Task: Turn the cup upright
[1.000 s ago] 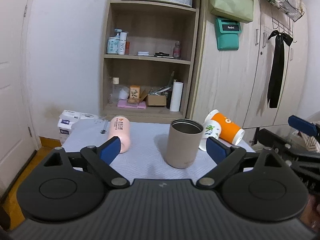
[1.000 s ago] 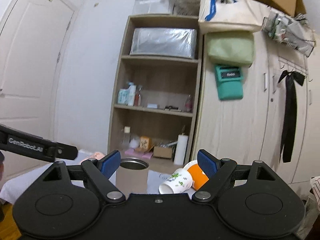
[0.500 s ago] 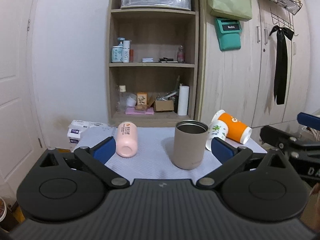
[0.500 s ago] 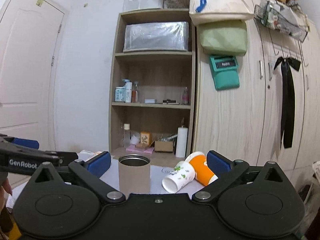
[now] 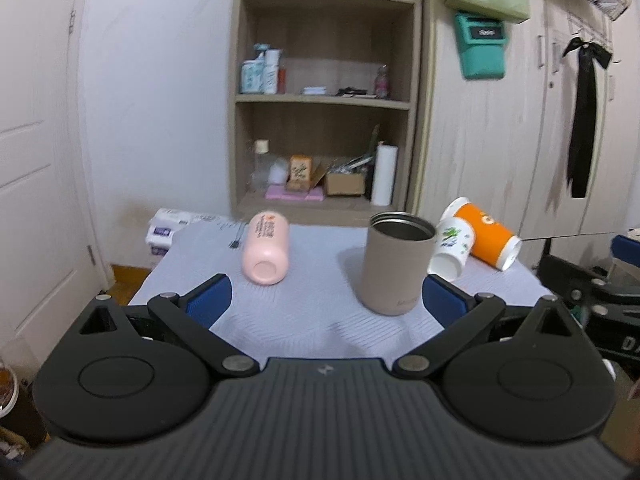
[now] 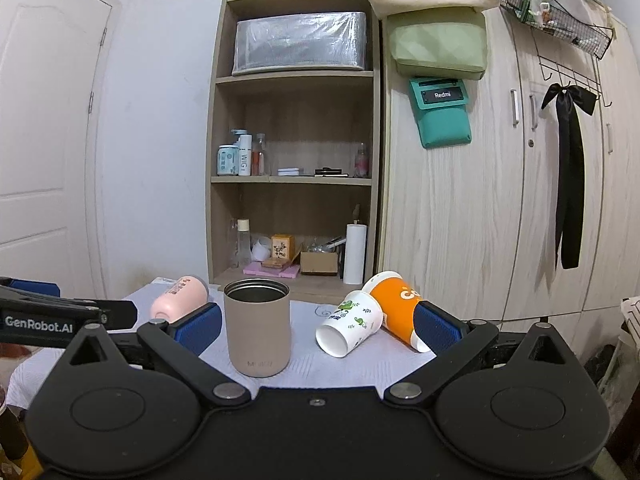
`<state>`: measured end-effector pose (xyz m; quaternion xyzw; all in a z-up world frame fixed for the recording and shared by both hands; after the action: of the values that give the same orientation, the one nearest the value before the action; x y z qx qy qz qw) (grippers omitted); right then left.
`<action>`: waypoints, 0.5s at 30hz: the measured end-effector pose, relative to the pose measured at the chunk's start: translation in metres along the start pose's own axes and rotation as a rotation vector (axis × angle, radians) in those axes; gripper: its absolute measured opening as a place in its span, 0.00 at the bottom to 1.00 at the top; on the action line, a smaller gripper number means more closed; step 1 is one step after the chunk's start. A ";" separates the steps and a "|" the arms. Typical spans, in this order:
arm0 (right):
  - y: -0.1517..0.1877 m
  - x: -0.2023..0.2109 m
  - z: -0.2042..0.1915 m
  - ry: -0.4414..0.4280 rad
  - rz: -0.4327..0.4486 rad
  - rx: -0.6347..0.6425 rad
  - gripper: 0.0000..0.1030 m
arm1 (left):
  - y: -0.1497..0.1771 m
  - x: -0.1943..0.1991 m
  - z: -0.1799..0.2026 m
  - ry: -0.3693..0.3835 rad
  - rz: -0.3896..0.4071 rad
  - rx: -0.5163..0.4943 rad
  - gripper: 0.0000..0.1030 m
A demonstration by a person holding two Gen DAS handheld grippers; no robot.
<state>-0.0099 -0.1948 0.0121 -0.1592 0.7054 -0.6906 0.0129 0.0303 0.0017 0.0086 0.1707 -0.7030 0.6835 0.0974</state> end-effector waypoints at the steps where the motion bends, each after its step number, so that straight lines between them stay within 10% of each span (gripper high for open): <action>1: 0.001 -0.001 -0.001 0.001 -0.002 0.001 1.00 | 0.000 -0.002 -0.001 -0.007 -0.008 0.001 1.00; 15: 0.002 -0.003 -0.001 0.018 -0.014 -0.005 1.00 | 0.004 -0.005 0.000 -0.060 -0.029 -0.009 1.00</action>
<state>-0.0082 -0.1935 0.0094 -0.1577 0.7060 -0.6905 0.0013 0.0331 0.0020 0.0033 0.2011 -0.7059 0.6736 0.0869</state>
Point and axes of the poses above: each gripper's, at about its wrist camera, not at the fingertips, and x roughly against the way its jaws point, z to its right, y to its underside, the point moved 2 cm from there along -x, roughly the way its jaws point, and after that the axes turned 14 degrees about -y, right-handed, at the moved point
